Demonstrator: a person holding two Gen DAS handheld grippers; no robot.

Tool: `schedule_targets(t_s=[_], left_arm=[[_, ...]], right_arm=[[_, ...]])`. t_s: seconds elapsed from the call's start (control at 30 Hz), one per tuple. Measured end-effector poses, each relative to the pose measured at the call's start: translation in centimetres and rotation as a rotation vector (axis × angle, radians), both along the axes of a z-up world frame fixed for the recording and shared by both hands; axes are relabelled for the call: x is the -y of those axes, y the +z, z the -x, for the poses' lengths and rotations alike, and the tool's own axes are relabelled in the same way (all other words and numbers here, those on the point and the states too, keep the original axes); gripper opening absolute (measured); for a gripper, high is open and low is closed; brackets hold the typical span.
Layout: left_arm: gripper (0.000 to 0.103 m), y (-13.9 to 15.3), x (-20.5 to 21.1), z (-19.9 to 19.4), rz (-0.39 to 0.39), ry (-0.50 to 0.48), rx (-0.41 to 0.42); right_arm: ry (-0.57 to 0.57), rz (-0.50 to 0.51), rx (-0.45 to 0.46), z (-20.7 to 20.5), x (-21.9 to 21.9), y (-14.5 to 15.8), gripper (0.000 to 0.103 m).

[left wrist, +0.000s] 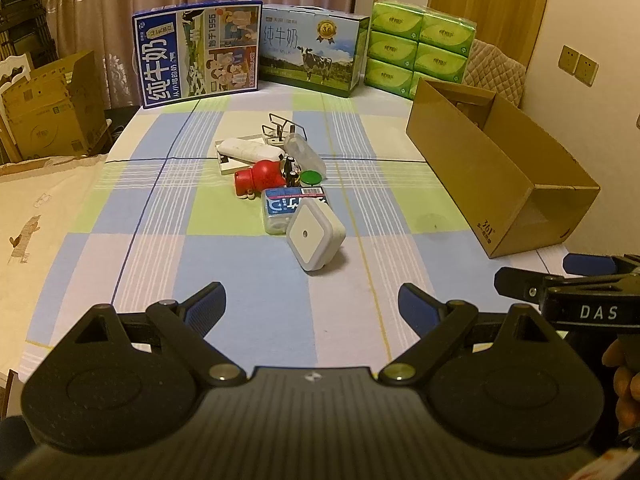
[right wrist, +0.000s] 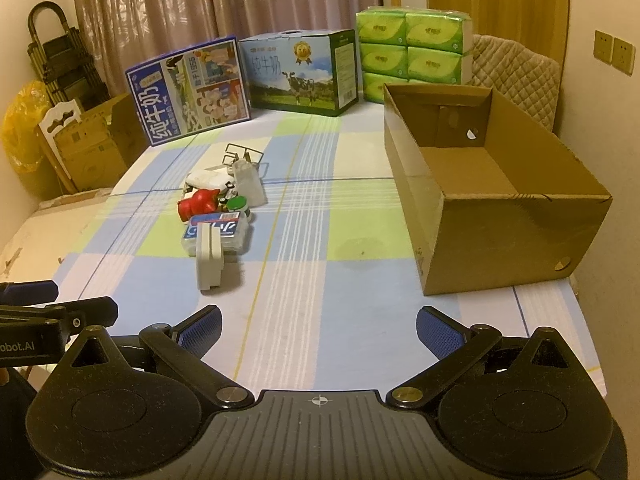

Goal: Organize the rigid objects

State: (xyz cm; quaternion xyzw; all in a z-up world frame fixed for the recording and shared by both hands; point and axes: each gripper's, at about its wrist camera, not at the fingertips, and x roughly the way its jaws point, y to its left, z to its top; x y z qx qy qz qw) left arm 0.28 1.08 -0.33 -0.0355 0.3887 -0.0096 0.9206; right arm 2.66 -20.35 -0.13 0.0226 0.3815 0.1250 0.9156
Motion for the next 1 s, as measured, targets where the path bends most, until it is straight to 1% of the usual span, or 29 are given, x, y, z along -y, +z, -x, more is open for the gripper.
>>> schedule_targets(t_s=[0.1,0.23,0.43,0.5,0.6,0.73,0.87,0.93,1.0], left_arm=[[0.091,-0.2,-0.3,-0.3,0.0,-0.005,-0.006],[0.091,-0.6,-0.8,-0.9,0.022,-0.007,-0.015],[0.091,-1.0,-2.9,-2.5,0.086,0.001,-0.013],[0.091,-0.9,-3.9,-3.4,0.091,0.012,-0.008],[0.093,-1.0,-5.6,-5.5,0.083,-0.002,-0.003],[0.093,-1.8,-8.2,-8.8,0.048,0.014,0.001],[0.093,-3.0,-10.3,-11.6,0.006,-0.01,0.02],[0.093,-3.9,-11.1,-12.7,0.0,-0.024,0.038],[0.093,-4.9,-12.0,-13.4,0.002,-0.018,0.059]], right_arm=[[0.001,0.0,-0.003,-0.1,-0.1,-0.1,0.101],[0.0,-0.008,-0.002,-0.3,-0.3,-0.4,0.101],[0.027,-0.023,0.005,-1.1,-1.0,-0.7,0.101],[0.045,-0.022,0.012,-1.5,-1.5,-0.9,0.101],[0.088,-0.011,0.01,-2.2,-2.5,-1.4,0.101],[0.155,0.02,0.03,-3.4,-4.4,-2.2,0.101],[0.222,0.072,0.067,-4.7,-6.8,-3.3,0.101],[0.245,0.106,0.087,-5.4,-8.0,-4.0,0.101],[0.28,0.133,0.114,-6.0,-9.3,-4.9,0.101]])
